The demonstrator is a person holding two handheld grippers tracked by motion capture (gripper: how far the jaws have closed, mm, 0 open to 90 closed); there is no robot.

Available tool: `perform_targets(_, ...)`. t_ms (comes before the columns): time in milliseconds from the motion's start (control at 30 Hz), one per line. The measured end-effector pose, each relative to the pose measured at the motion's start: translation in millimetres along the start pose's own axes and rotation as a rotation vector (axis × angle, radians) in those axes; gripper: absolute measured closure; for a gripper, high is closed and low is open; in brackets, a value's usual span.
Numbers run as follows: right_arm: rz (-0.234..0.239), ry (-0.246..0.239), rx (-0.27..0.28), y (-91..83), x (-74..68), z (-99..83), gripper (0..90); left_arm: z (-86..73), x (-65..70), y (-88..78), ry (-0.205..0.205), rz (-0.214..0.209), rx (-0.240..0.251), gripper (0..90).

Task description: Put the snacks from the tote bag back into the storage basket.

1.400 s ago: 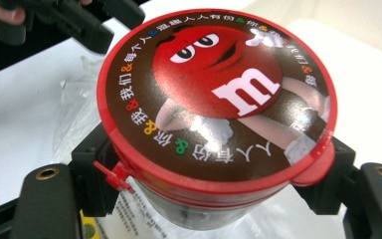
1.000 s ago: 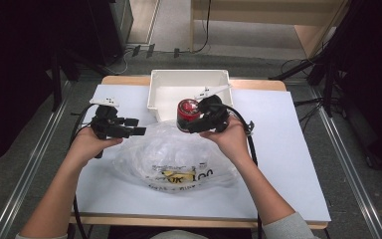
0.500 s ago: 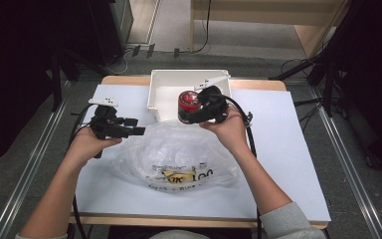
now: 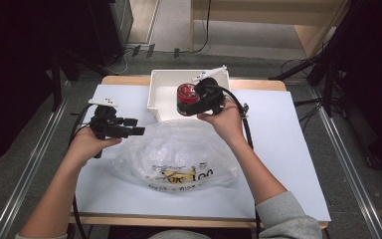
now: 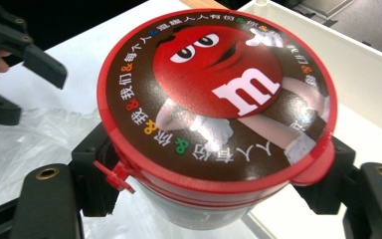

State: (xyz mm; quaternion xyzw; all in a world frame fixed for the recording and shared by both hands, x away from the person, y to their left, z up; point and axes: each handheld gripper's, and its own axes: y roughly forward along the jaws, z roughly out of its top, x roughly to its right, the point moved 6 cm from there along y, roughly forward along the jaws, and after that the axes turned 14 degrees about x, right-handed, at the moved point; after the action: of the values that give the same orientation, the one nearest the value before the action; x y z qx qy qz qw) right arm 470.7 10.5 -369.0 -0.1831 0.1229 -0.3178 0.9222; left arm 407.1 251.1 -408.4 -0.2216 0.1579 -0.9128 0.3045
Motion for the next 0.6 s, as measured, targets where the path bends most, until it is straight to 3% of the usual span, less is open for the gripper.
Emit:
perform_targets(267,-0.021,0.012,0.003,14.4,16.1,1.0,26.2,0.0,-0.3,-1.2,-0.002,0.001,0.004,39.7)
perform_targets(600,-0.049,0.035,-0.022,33.4,36.6,-12.9,26.2,-0.8,-1.5,-1.6,0.011,0.000,0.001,39.7)
